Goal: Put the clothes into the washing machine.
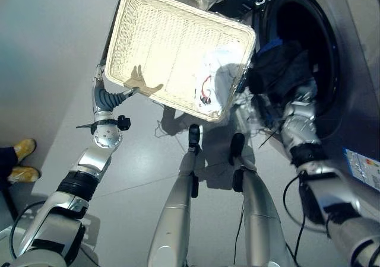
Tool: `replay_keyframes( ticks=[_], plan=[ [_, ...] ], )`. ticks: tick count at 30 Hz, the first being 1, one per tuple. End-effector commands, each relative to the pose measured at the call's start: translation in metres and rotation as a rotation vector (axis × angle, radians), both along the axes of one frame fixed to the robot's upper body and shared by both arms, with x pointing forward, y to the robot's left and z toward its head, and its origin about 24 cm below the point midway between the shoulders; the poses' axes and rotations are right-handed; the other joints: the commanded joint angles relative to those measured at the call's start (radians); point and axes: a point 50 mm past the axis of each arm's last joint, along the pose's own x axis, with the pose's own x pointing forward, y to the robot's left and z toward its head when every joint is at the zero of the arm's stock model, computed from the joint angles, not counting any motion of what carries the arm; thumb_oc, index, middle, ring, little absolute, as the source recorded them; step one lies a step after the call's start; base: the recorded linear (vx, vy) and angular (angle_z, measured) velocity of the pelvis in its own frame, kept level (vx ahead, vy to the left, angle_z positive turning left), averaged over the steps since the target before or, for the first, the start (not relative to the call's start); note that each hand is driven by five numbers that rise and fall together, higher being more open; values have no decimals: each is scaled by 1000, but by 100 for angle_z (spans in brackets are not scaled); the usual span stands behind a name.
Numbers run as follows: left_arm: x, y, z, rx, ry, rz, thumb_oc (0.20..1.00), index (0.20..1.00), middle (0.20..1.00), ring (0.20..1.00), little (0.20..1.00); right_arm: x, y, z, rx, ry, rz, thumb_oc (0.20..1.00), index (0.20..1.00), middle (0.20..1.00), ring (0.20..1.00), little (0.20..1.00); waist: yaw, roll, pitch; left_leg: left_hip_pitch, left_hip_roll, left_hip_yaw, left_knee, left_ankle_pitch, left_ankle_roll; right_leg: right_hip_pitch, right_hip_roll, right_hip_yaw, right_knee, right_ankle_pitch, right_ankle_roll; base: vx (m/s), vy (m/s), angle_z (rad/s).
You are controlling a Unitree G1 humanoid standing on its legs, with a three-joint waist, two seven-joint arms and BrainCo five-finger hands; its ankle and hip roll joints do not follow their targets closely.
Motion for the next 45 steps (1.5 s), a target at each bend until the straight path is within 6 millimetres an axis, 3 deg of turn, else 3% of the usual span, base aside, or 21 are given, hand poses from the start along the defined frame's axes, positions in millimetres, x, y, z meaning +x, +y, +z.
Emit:
replay_keyframes(
  ticks=[1,2,4,8,9,10,13,15,17,21,25,26,29,30,31,35,37,40,41,43,45],
  plan=[
    [-12,10,-9,-44,-14,-20,1000,1000,1000,1000,1000,-76,-89,31,257,-131,-554,200,200,200,200,200,-27,46,-16,-26,-84,69,128,-122,36,38,10,10,-120,103,101,61,-74,7],
    [-17,12,-17,-45,10,-33,1000,1000,1000,1000,1000,-99,-106,26,389,-106,-713,200,200,200,200,200,-26,51,-16,-37,-85,62,132,-123,39,25,13,13,-107,97,98,54,-79,10],
    [-23,10,-24,-34,32,-43,1000,1000,1000,1000,1000,-125,-123,35,403,-83,-872,200,200,200,200,200,-23,55,-16,-52,-88,52,139,-122,44,6,20,19,-89,93,93,72,-77,8],
    [-29,13,-25,-30,38,-58,1000,1000,1000,1000,1000,-148,-135,42,528,-94,-960,200,200,200,200,200,-22,61,-16,-94,-85,42,149,-104,47,-38,33,27,-61,96,88,39,-55,7],
    [-30,13,-25,-31,46,-68,1000,1000,1000,1000,1000,-149,-139,38,551,-82,-942,824,824,824,824,824,-24,63,-16,-99,-84,40,150,-103,47,-43,35,29,-49,87,88,45,-84,4],
    [-30,13,-24,-17,52,-73,1000,1000,1000,1000,1000,-144,-143,24,583,-70,-862,1000,1000,1000,1000,1000,-26,61,-16,-100,-86,36,157,-109,47,-44,36,32,-32,73,89,49,-91,3],
    [-28,7,-22,-6,56,-92,1000,1000,1000,1000,1000,-110,-136,9,517,-43,-592,1000,1000,1000,1000,1000,-20,67,-16,-123,-87,33,170,-99,51,-69,40,35,-13,77,83,23,-83,1],
    [-26,4,-23,-10,66,-102,1000,1000,1000,1000,1000,-79,-117,3,446,17,-347,1000,1000,1000,1000,1000,-20,68,-16,-117,-90,32,179,-110,51,-63,38,35,-4,63,83,25,-77,0],
    [-22,1,-22,-8,69,-118,1000,1000,1000,1000,1000,-40,-80,-8,358,94,-54,1000,1000,1000,1000,1000,-14,69,-16,-131,-84,38,181,-100,53,-74,37,29,-10,76,80,-22,-72,-3],
    [-18,-5,-22,7,80,-140,1000,1000,1000,1000,1000,-15,-53,-13,204,120,171,1000,1000,1000,1000,1000,-12,66,-16,-122,-82,45,174,-105,50,-63,37,24,-17,69,79,-15,-33,-10],
    [-18,-6,-23,14,80,-143,1000,1000,1000,1000,1000,-14,-53,-13,170,134,192,1000,1000,1000,1000,1000,-11,65,-16,-122,-81,45,171,-103,49,-63,38,22,-19,70,78,-13,-8,-9],
    [-16,-11,-20,27,78,-153,1000,1000,1000,1000,1000,-11,-58,-8,39,190,222,1000,1000,1000,1000,1000,-5,67,-16,-121,-82,44,161,-98,49,-59,41,20,-29,74,75,-26,-10,-5],
    [-16,-11,-20,27,78,-153,1000,1000,1000,1000,1000,-11,-58,-8,39,190,222,1000,1000,1000,1000,1000,-5,67,-16,-121,-82,44,161,-98,49,-59,41,20,-29,74,75,-21,-2,-2],
    [-14,-15,-15,29,63,-164,1000,1000,1000,1000,1000,-17,-69,19,-281,426,-25,1000,1000,1000,1000,1000,1,74,-16,-121,-82,46,151,-93,48,-58,41,18,-44,81,75,-108,65,3],
    [-17,-21,-16,3,37,-175,1000,1000,1000,1000,1000,-22,-62,53,-586,566,-283,1000,1000,1000,1000,1000,9,77,-16,-121,-85,49,138,-89,49,-55,42,13,-64,89,75,-113,73,2],
    [-21,-22,-22,-42,28,-182,1000,1000,1000,1000,1000,-23,-56,58,-711,599,-347,1000,1000,1000,1000,1000,8,77,-16,-117,-86,53,128,-87,50,-54,42,9,-72,93,78,-46,61,-6],
    [-24,-20,-25,-64,21,-180,1000,1000,1000,1000,1000,-21,-49,54,-780,609,-343,1000,1000,1000,1000,1000,4,74,-16,-115,-85,57,123,-86,51,-54,42,9,-76,96,81,-41,66,5],
    [-31,-18,-31,-124,6,-170,1000,1000,1000,1000,1000,-23,-40,29,-840,610,-307,1000,1000,1000,1000,1000,-8,65,-16,-112,-82,67,116,-84,52,-53,44,13,-87,104,83,-43,75,-1],
    [-35,-16,-35,-146,-8,-156,1000,1000,1000,1000,1000,-25,-36,9,-851,614,-271,1000,1000,1000,1000,1000,-16,58,-16,-107,-81,71,112,-85,52,-49,43,15,-96,110,86,-26,47,-1],
    [-39,-16,-37,-166,-39,-140,1000,1000,1000,1000,1000,-28,-31,-10,-855,611,-236,1000,1000,1000,1000,1000,-24,51,-16,-102,-81,75,105,-84,55,-47,44,19,-108,120,88,-25,47,-1],
    [-42,-16,-37,-173,-73,-124,1000,1000,1000,1000,1000,-31,-25,-23,-866,620,-222,1000,1000,1000,1000,1000,-30,46,-16,-100,-80,78,100,-84,56,-46,45,23,-118,127,89,-31,54,-2]
  ],
)
